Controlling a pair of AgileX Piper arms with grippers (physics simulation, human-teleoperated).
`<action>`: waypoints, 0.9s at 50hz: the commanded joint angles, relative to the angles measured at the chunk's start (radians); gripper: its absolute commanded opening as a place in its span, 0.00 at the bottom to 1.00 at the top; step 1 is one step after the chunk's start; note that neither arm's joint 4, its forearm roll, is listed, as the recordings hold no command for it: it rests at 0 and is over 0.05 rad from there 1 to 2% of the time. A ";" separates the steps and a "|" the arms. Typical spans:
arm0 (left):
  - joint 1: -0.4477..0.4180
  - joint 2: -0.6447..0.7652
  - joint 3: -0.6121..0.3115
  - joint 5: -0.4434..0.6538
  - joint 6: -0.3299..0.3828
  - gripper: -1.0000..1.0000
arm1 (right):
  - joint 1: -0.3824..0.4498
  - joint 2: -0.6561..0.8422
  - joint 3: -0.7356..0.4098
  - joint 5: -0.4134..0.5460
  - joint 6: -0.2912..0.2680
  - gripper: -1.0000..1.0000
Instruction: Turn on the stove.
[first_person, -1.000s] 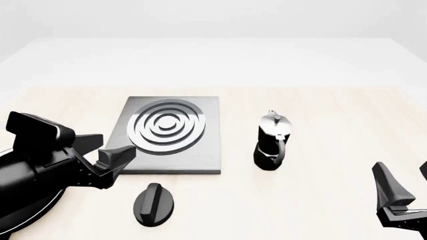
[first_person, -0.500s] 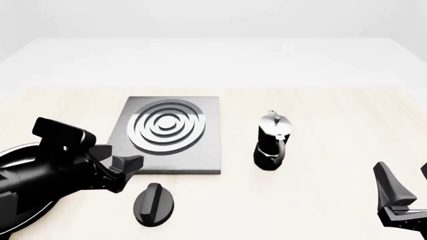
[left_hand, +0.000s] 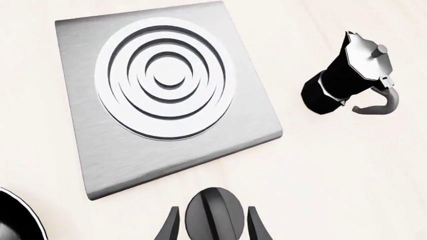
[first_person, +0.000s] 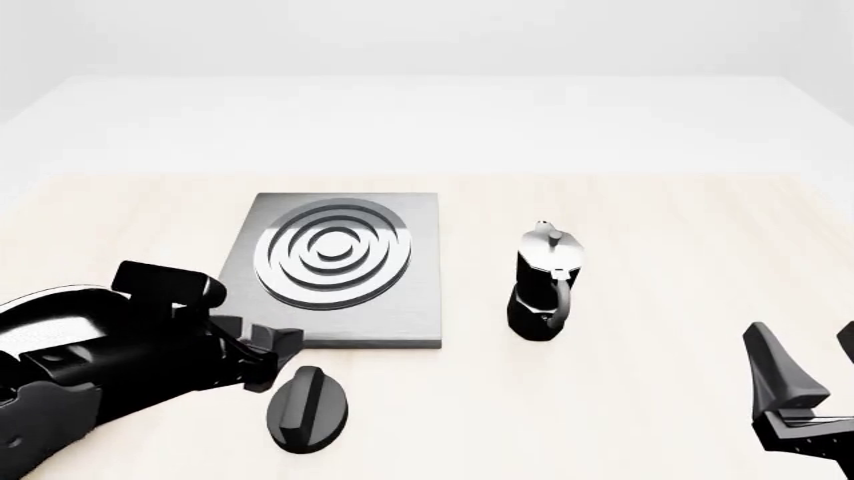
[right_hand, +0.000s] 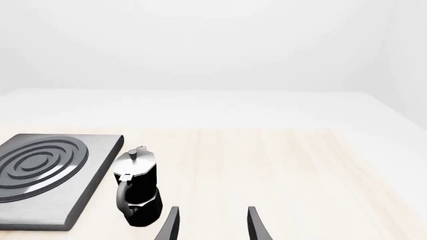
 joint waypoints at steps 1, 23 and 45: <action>0.011 0.076 0.025 -0.060 -0.036 1.00 | 0.000 0.003 0.000 -0.002 0.003 1.00; 0.026 0.124 0.058 -0.118 -0.095 1.00 | -0.002 -0.012 0.000 0.010 0.002 1.00; -0.006 0.179 0.091 -0.199 -0.201 1.00 | 0.000 -0.001 0.000 0.001 -0.001 1.00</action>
